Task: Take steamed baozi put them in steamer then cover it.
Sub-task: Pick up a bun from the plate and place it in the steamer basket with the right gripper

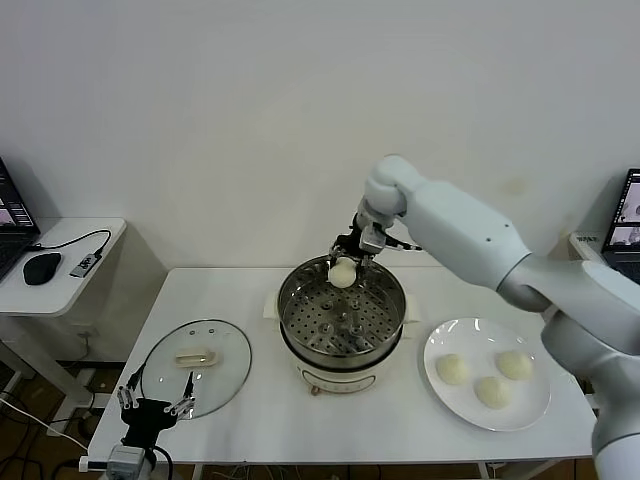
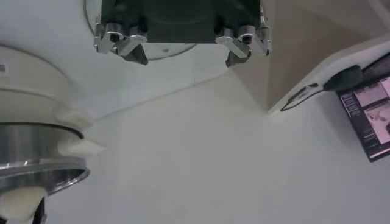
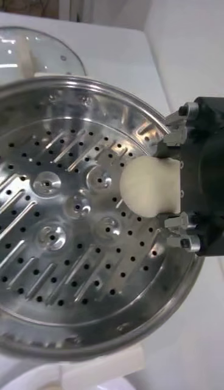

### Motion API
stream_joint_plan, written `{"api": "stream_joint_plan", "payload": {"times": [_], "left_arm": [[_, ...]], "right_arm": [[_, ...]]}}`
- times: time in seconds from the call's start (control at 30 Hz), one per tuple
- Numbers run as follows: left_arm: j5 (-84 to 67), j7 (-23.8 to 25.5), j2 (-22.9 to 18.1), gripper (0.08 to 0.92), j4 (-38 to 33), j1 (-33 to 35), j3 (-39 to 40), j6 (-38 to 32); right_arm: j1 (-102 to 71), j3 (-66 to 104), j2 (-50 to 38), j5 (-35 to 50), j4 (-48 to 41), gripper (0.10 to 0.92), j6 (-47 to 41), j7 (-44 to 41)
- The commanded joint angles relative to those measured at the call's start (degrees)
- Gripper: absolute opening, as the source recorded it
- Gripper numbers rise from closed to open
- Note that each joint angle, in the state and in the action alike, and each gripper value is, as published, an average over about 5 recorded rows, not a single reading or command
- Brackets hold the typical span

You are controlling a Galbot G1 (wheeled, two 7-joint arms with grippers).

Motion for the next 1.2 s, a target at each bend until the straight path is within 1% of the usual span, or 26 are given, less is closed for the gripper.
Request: {"api": "stream_joint_plan", "payload": {"times": [0.03, 0.63, 0.7, 0.8, 0.9, 1.0, 1.2], "left_arm": [[-0.67, 0.23, -0.17, 0.823, 0.04, 0.08, 0.19, 0.16], [-0.7, 0.22, -0.26, 0.823, 1.71, -1.06, 0.76, 0.16], [-0.7, 0.25, -0.22, 0.823, 1.76, -1.08, 0.74, 0.17], [-0.68, 0.31, -0.22, 0.823, 1.81, -1.1, 0.74, 0.2], [-0.64, 0.38, -0.35, 0.823, 1.73, -1.05, 0.8, 0.24], [-0.6, 0.47, -0.45, 0.823, 1.54, -0.93, 0.81, 0.26], [-0.64, 0.88, -0.3, 0.823, 0.67, -0.71, 0.49, 0.74]], "right_arm": [[-2.21, 1.78, 3.09, -7.74, -3.53, 0.56, 1.77, 3.31], [-4.05, 3.4, 5.26, -9.29, -6.33, 0.57, 1.7, 3.89], [-4.09, 3.37, 5.2, -8.78, -6.43, 0.588, 1.68, 3.85], [-4.01, 3.28, 5.03, -7.02, -6.25, 0.659, 1.49, 3.35], [-3.34, 3.17, 4.18, -3.32, -4.73, 0.745, -0.23, 0.29], [-1.71, 2.16, 1.98, 2.27, -0.64, 0.803, -4.8, -3.23], [4.55, -1.92, -7.44, 20.79, 11.51, 0.822, -18.55, -9.06]]}}
